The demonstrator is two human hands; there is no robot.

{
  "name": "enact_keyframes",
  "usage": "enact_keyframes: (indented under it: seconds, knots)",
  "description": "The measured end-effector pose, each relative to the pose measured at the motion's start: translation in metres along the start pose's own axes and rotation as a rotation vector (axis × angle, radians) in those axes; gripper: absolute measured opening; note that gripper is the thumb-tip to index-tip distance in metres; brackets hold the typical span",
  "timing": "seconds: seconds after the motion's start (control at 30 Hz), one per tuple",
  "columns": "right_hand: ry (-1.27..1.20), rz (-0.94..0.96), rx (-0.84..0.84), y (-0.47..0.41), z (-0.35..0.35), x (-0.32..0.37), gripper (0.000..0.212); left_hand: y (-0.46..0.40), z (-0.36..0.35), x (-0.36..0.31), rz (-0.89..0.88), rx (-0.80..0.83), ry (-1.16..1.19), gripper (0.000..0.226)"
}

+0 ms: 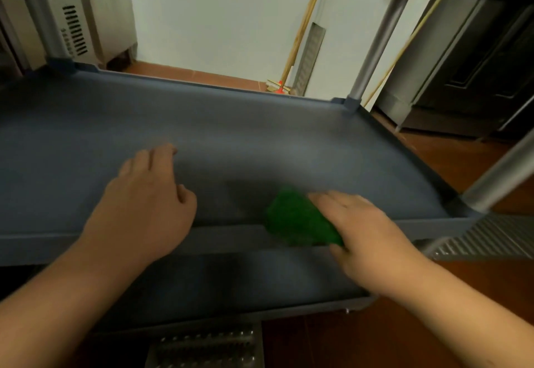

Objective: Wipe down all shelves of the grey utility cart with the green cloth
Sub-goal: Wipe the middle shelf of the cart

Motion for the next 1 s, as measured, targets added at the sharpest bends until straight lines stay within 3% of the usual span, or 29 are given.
enact_keyframes:
  seconds: [0.17, 0.33, 0.5, 0.6, 0.83, 1.0]
  knots:
    - [-0.026, -0.001, -0.02, 0.008, 0.006, -0.021, 0.066, 0.0, 0.009, -0.011, 0.05, -0.009, -0.022, 0.061]
    - [0.018, -0.016, -0.103, 0.012, 0.001, 0.001, 0.065, -0.022, -0.005, -0.105, -0.201, -0.083, 0.118, 0.053]
    - [-0.018, 0.045, -0.049, 0.023, 0.003, 0.011, 0.066, -0.025, -0.043, -0.092, -0.047, 0.053, 0.193, 0.035]
    - [-0.071, 0.037, -0.014, 0.031, 0.012, 0.0, 0.061, -0.023, -0.055, -0.089, -0.109, 0.132, 0.091, 0.053]
    - [-0.115, -0.229, 0.038, 0.059, 0.039, -0.08, 0.061, -0.019, -0.061, -0.081, -0.051, 0.207, 0.068, 0.065]
    - [-0.138, -0.464, -0.039, 0.075, 0.059, -0.113, 0.058, -0.017, -0.07, -0.071, -0.086, 0.249, 0.034, 0.07]
Point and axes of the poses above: each hand's wrist, its own y-axis away from the middle knuckle, its own z-axis out of the back of the hand, x = y × z, the point moved 9 cm from there along -y, towards the middle knuckle, and after that the axes turned 13 degrees about -z, right-handed, at the moved point
